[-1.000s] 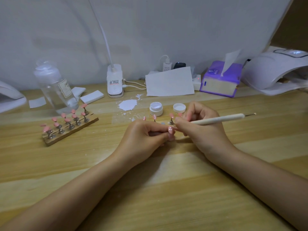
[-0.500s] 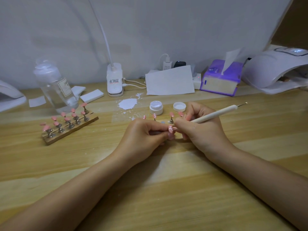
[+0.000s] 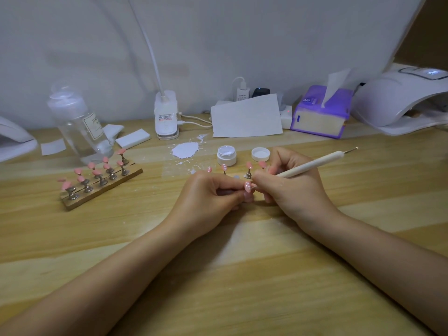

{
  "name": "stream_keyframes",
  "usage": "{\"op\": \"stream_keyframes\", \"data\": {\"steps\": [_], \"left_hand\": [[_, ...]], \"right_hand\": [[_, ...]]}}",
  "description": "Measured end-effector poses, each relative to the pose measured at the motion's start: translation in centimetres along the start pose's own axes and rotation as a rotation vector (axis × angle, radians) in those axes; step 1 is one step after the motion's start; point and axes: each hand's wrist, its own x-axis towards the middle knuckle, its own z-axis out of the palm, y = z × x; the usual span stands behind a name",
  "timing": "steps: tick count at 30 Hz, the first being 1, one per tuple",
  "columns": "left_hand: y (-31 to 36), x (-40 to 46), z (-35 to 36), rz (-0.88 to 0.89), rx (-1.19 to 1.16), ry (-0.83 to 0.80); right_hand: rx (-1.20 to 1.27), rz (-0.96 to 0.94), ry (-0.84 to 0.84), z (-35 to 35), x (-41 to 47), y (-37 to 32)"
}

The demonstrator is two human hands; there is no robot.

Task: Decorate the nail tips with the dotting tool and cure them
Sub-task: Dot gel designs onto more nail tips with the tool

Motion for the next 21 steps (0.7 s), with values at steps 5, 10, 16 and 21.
{"op": "stream_keyframes", "data": {"steps": [5,10,16,21], "left_hand": [[0.05,-0.01,0.01,0.002,0.012,0.002],[0.08,-0.01,0.05,0.000,0.009,0.004],[0.20,-0.06,0.04,0.009,0.013,0.004],[0.25,-0.08,0.07,0.012,0.013,0.003]], "right_hand": [[-0.016,-0.009,0.001,-0.04,0.03,0.06],[-0.042,-0.016,0.003,-0.02,-0.02,0.13],[-0.029,-0.019,0.006,-0.03,0.10,0.24],[-0.038,-0.034,0.013,-0.14,0.06,0.31]]}}
